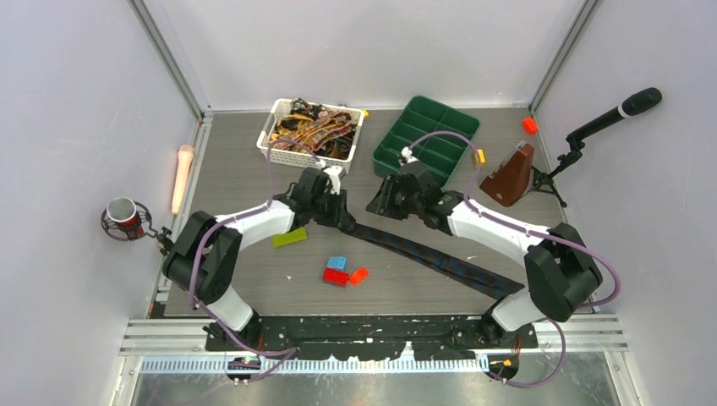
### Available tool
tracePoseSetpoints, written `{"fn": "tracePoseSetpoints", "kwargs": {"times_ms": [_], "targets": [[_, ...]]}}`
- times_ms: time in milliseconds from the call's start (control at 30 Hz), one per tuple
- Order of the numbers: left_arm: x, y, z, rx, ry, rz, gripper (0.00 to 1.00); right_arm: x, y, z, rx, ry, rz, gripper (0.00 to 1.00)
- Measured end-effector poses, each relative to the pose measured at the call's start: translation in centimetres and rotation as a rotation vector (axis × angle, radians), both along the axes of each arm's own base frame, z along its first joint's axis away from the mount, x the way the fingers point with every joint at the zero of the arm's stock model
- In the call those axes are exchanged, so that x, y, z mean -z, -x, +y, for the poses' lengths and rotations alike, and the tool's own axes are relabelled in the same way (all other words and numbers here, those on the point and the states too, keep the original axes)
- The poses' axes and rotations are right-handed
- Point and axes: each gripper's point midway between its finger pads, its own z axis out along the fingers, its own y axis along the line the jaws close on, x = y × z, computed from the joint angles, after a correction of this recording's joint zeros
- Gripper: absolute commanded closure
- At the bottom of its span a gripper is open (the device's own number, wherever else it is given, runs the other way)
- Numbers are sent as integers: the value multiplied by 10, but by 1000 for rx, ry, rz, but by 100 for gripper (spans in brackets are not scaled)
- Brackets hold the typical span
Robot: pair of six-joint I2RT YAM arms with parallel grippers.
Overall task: Roll the ties
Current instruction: Roll the tie at the center of the board.
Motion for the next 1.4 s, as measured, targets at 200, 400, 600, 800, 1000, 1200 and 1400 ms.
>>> {"fn": "tracePoseSetpoints", "kwargs": {"times_ms": [200, 400, 600, 800, 1000, 1200, 1400], "targets": [[-3, 4, -1, 33, -177, -64, 65, 10, 3, -27, 86, 83, -13, 62], [-18, 2, -2, 55, -360, -158, 66, -5, 3, -50, 166, 112, -74, 62], [-18, 1, 0, 71, -539, -222, 67, -20, 4, -70, 238, 128, -131, 62], [-6, 3, 12, 96, -713, -240, 67, -21, 3, -84, 291, 160, -153, 62], [-5, 2, 12, 110, -814, -281, 64, -21, 5, -97, 332, 196, -160, 62], [-2, 6, 9, 133, -881, -307, 53, -32, 7, -115, 400, 194, -202, 62], [3, 12, 9, 153, -925, -306, 46, -48, 12, -135, 476, 166, -261, 62]]}}
